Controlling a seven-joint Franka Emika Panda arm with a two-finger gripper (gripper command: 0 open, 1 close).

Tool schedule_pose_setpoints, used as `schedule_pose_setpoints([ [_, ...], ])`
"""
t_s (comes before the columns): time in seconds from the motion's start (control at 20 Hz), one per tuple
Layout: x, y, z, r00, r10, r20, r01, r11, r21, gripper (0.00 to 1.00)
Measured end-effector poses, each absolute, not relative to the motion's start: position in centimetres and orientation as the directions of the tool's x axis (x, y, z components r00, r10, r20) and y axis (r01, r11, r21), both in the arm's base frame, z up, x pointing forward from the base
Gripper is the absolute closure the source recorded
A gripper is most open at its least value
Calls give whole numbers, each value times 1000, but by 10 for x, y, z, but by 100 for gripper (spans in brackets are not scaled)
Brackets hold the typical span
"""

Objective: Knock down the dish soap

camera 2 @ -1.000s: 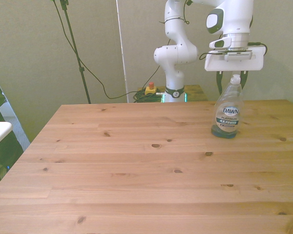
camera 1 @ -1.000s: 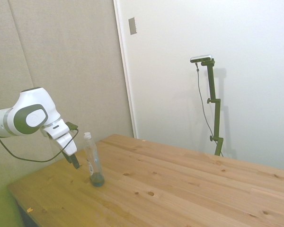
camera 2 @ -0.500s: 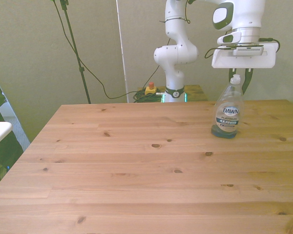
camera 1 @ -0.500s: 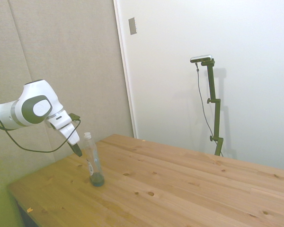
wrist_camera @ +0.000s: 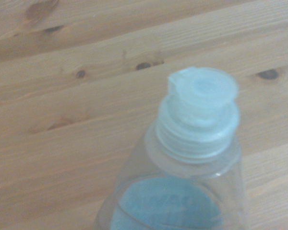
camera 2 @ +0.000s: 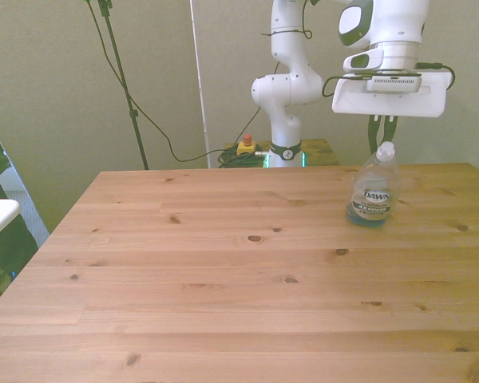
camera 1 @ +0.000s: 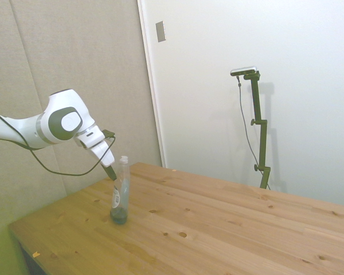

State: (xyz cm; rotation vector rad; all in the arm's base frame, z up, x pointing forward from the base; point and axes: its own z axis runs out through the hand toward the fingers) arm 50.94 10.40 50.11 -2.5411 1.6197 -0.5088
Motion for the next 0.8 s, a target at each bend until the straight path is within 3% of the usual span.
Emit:
schedule_pose_setpoints([
  [0.35, 569, 80, 478, 352, -898, 264, -870, -418, -261, 100],
  [0.8, 618, 42, 474, 283, -913, 294, -884, -367, -290, 100],
])
